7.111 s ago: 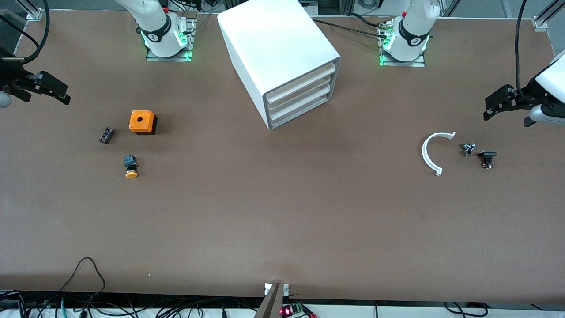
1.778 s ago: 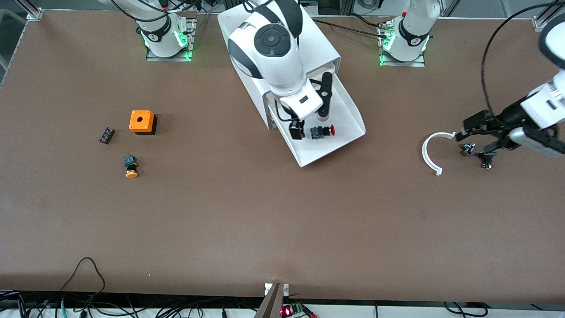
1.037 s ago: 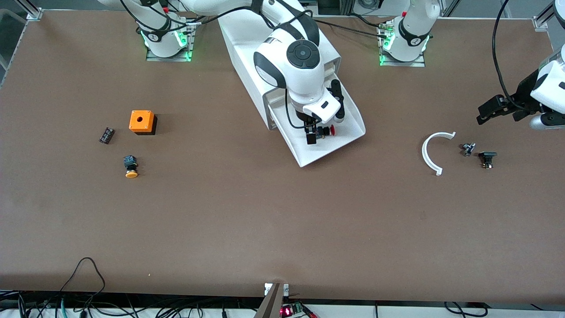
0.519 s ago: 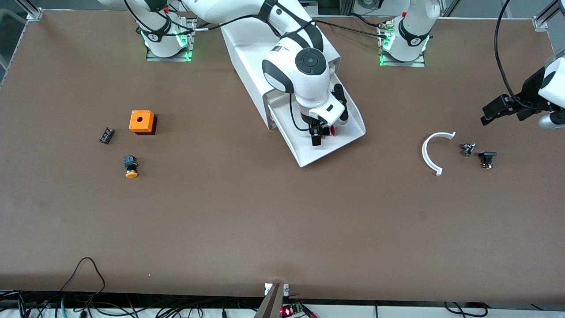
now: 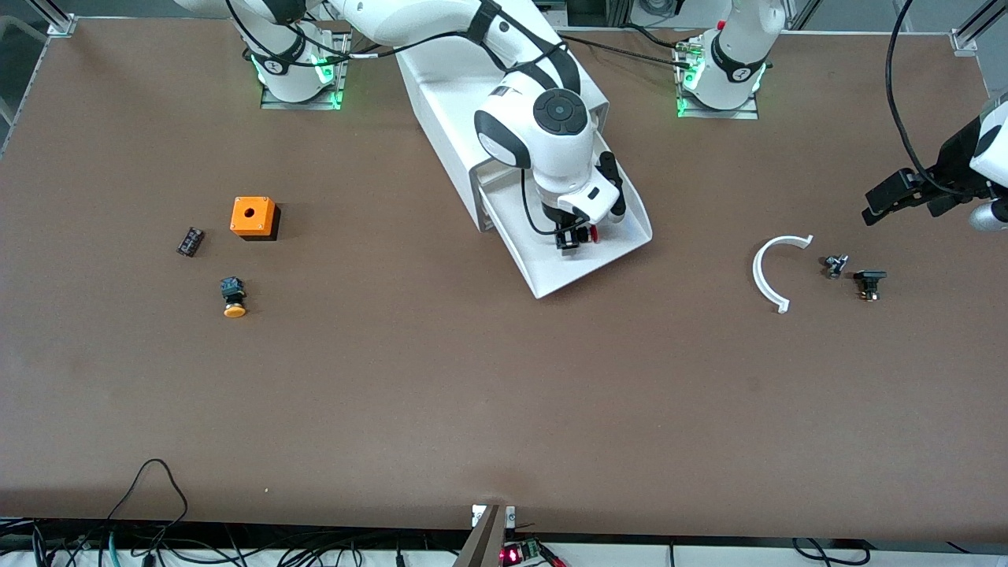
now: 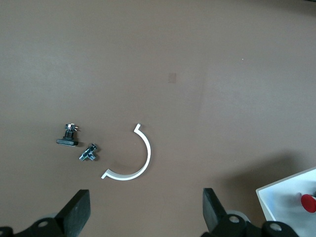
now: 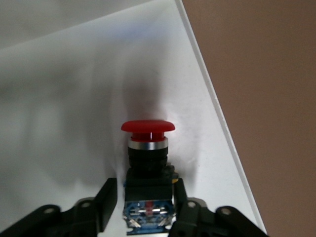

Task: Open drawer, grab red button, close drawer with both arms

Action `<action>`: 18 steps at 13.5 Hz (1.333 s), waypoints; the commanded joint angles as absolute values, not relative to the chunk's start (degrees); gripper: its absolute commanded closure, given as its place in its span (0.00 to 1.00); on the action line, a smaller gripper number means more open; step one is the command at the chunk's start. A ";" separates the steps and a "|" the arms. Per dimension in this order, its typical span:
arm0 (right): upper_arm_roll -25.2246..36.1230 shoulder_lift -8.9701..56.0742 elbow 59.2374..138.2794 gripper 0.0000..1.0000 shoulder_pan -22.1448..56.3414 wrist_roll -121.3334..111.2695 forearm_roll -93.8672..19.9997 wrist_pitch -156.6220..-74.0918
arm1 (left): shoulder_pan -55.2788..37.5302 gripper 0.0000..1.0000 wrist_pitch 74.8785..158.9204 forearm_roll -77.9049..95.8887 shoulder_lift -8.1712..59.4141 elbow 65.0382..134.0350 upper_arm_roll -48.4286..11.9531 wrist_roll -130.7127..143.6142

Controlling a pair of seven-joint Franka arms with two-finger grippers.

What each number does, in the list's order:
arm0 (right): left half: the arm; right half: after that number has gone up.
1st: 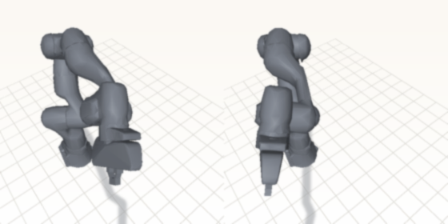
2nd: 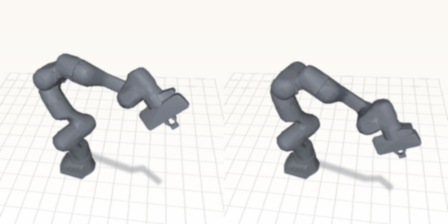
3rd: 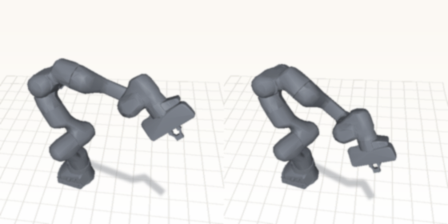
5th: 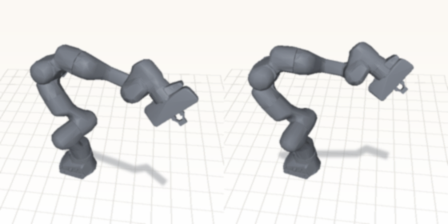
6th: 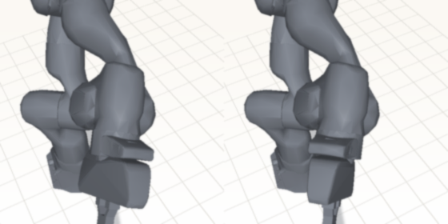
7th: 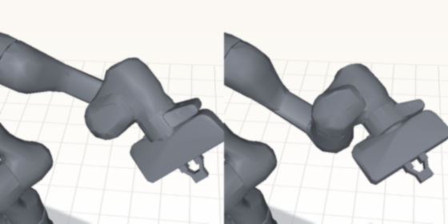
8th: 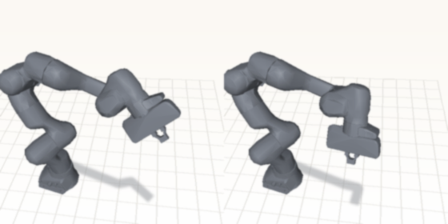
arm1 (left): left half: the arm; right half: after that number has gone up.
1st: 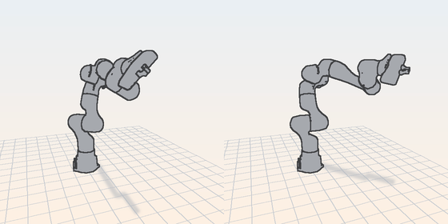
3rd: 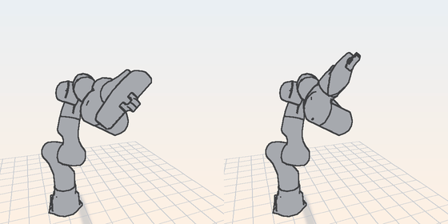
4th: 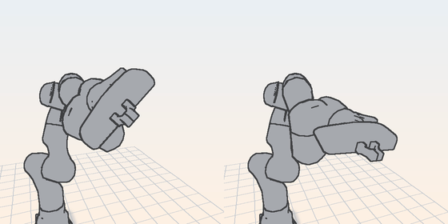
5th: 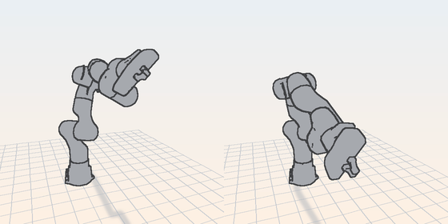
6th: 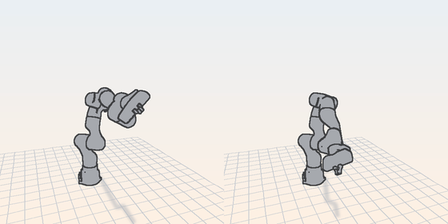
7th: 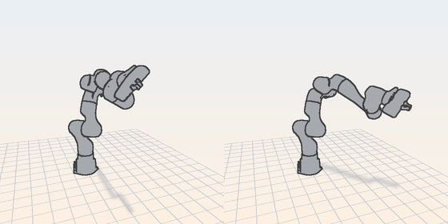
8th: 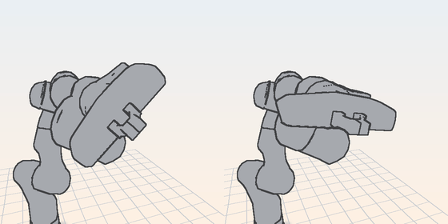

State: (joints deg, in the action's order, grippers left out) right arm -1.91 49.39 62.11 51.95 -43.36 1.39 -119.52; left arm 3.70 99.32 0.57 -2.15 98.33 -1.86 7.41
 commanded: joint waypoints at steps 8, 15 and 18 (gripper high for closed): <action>-0.88 45.10 61.00 0.75 53.35 -42.81 2.37 -116.99 | 3.17 0.00 96.15 0.70 -1.14 95.45 -2.02 8.00; 3.96 35.17 60.38 0.74 51.61 -32.10 1.67 -110.84 | 3.08 0.00 96.24 0.44 -0.79 95.80 -2.11 8.00; 3.86 31.47 60.91 0.74 46.41 -22.27 2.37 -110.74 | 2.90 0.00 98.25 0.70 1.57 96.33 -4.38 11.92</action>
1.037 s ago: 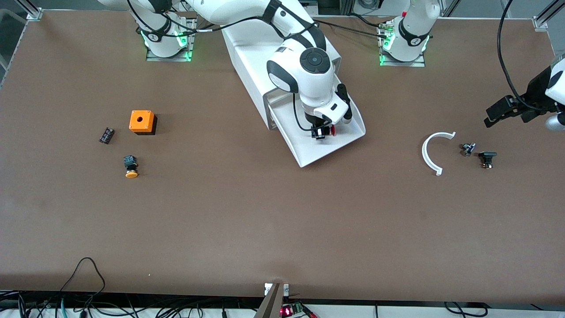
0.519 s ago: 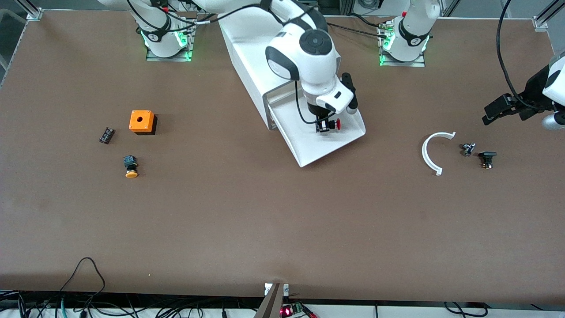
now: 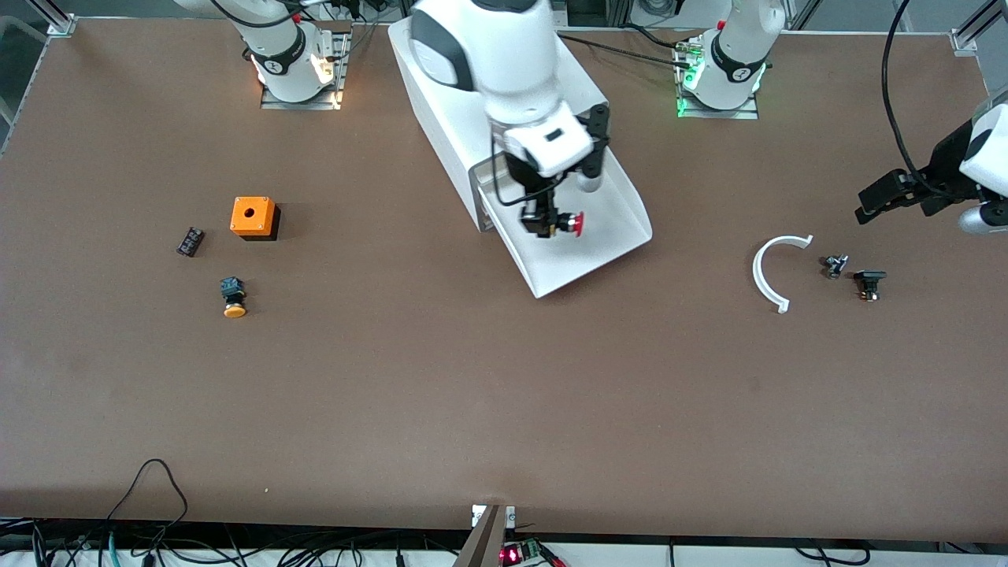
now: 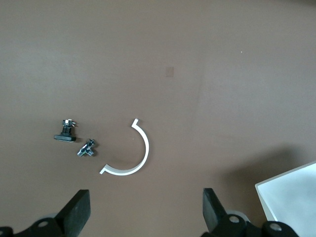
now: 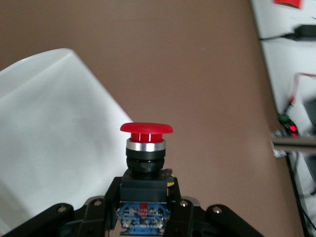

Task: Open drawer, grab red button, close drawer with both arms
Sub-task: 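Lift the red button out and carry it beside the yellow button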

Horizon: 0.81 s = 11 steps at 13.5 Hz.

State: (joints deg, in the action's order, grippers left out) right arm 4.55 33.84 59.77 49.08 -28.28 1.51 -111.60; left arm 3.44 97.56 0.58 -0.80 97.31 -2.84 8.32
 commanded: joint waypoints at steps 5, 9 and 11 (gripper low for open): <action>10.63 27.95 70.73 0.74 42.99 -0.56 1.76 -110.40 | 2.81 0.00 107.46 -0.09 8.16 99.13 -13.69 31.17; 10.72 26.72 77.15 0.74 36.93 12.28 1.76 -106.35 | -1.40 0.00 116.87 -0.26 16.50 99.49 -15.47 41.37; 10.72 26.46 79.88 0.74 34.12 14.66 1.76 -105.65 | -3.24 0.00 121.97 -0.88 19.68 100.36 -15.47 43.23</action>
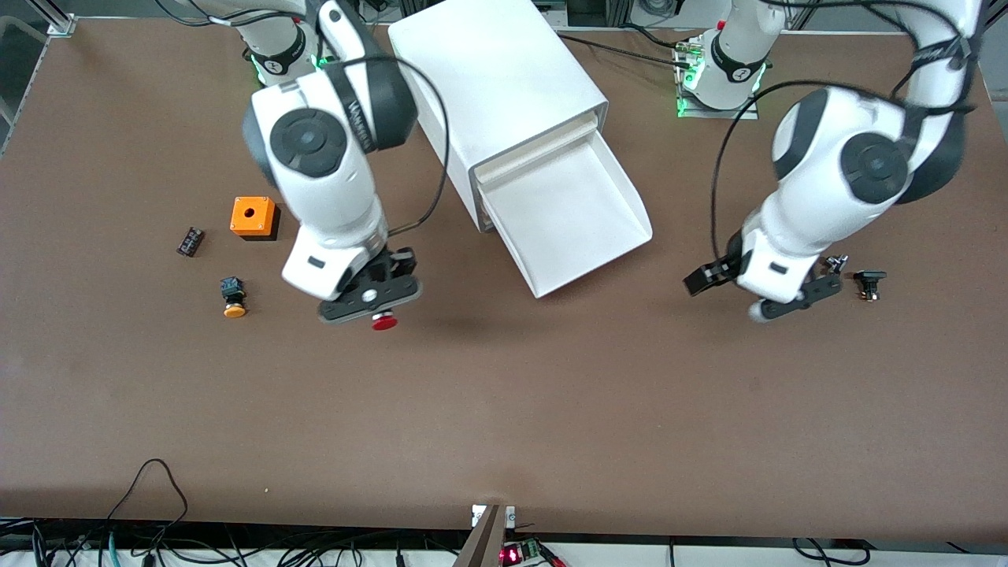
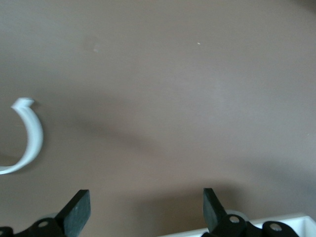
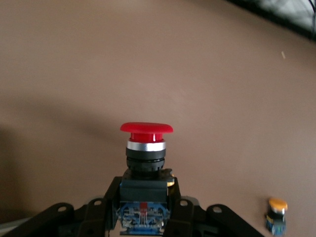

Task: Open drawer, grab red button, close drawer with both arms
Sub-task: 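Lift the red button out and carry it beside the yellow button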

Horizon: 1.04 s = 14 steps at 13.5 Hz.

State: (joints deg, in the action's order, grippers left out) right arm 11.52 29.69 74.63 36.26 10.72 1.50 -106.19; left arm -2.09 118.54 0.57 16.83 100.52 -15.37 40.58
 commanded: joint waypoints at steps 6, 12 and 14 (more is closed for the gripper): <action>10.55 22.42 100.25 0.74 21.90 16.19 1.58 -115.02 | -9.75 0.00 139.12 -0.88 22.33 112.05 -15.38 51.50; 9.49 21.27 116.61 0.72 20.74 12.23 2.37 -134.62 | -13.26 0.00 138.87 -0.09 21.27 117.33 -16.08 50.81; 9.58 22.32 119.87 0.71 20.57 11.08 2.55 -139.28 | -14.06 0.00 138.43 -0.09 19.87 118.65 -18.53 50.71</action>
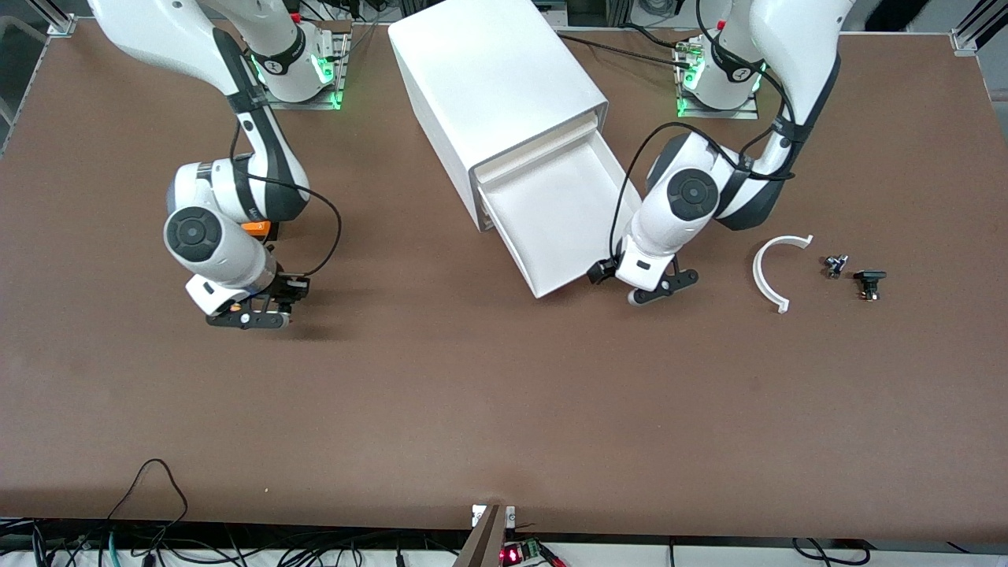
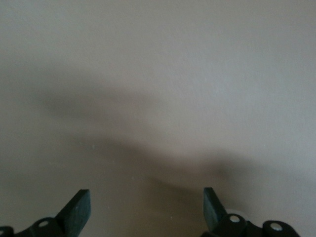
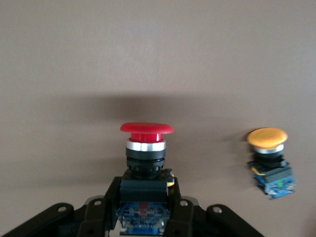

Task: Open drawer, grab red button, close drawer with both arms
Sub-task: 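Push the drawer shut with the left gripper while the right gripper releases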

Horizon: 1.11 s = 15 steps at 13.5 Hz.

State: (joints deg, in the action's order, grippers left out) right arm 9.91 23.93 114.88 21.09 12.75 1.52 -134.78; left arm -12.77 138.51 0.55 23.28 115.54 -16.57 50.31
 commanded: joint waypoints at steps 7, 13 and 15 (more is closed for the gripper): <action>9.49 24.61 120.68 0.00 19.69 5.18 1.85 -142.56 | -13.98 0.00 136.86 -0.09 14.15 124.71 -30.04 50.54; 8.79 21.89 107.69 0.00 19.25 11.34 1.50 -127.21 | -13.89 0.00 135.71 -0.09 13.19 126.47 -33.92 50.71; 8.79 21.18 98.49 0.00 19.25 12.12 1.06 -115.99 | -13.45 0.00 134.30 0.00 13.10 126.47 -33.93 50.63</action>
State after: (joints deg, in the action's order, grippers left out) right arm 9.62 22.13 106.30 19.99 10.67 1.53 -125.35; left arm -14.23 136.02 0.55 15.33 124.86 -33.05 50.41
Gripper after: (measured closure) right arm 0.000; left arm 0.000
